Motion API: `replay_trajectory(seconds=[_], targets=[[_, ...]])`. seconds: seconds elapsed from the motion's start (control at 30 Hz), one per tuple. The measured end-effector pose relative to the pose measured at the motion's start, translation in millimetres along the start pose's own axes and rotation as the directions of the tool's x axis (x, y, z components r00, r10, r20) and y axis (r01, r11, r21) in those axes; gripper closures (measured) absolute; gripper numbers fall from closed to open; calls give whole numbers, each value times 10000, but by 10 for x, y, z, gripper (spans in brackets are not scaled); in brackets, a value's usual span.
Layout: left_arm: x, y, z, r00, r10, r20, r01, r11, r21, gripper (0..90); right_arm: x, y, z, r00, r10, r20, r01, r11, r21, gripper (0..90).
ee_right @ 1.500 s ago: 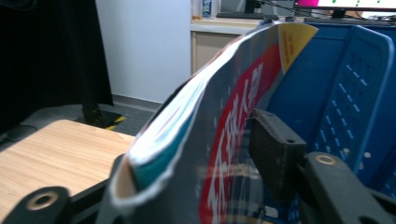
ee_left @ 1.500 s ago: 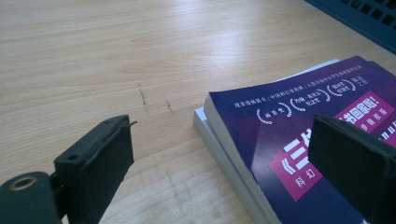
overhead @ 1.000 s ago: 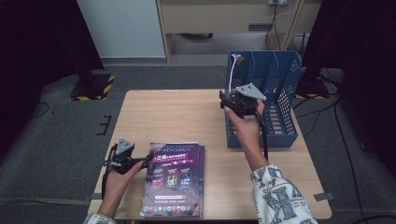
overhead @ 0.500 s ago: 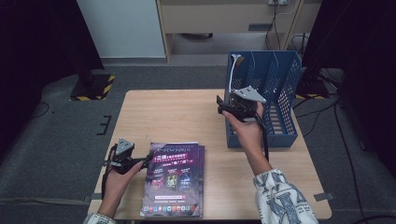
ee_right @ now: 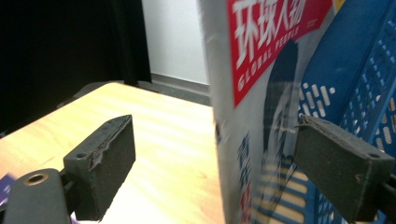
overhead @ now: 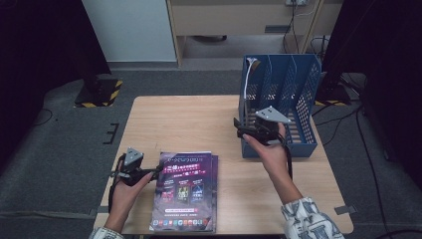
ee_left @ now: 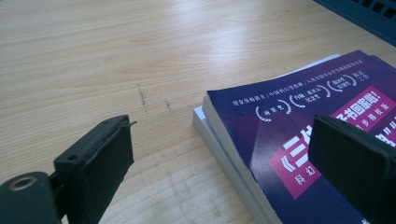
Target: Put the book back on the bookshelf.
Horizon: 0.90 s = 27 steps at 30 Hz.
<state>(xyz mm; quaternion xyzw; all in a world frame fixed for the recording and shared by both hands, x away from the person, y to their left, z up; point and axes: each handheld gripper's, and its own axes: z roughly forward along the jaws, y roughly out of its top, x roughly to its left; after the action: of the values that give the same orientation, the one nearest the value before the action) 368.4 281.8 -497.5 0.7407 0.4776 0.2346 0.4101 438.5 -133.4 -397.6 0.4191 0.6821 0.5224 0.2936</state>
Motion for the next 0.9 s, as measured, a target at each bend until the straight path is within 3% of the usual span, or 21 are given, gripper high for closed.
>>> replay_trajectory(seconds=[0.1, 0.57, 0.77, 0.9], targets=[[1, -1, 1, 10000, -9, -14, 9, 10000, 10, 65, 13, -69, -93, 9998, -183, -110, 184, 9998, 97, 131], [-16, 14, -18, 10000, -58, 50, 58, 9999, -89, 79, 49, -446, -347, 9980, -93, -628, 122, 9989, 460, 156], [-51, 26, -30, 9997, -42, 241, 46, 9999, -164, 126, 176, -564, -428, 9953, -379, -893, 433, 9973, 599, 167], [-84, 31, -43, 9995, -2, 318, 9, 9998, -198, 146, 274, -600, -411, 9938, -298, -1075, 374, 9969, 688, 167]])
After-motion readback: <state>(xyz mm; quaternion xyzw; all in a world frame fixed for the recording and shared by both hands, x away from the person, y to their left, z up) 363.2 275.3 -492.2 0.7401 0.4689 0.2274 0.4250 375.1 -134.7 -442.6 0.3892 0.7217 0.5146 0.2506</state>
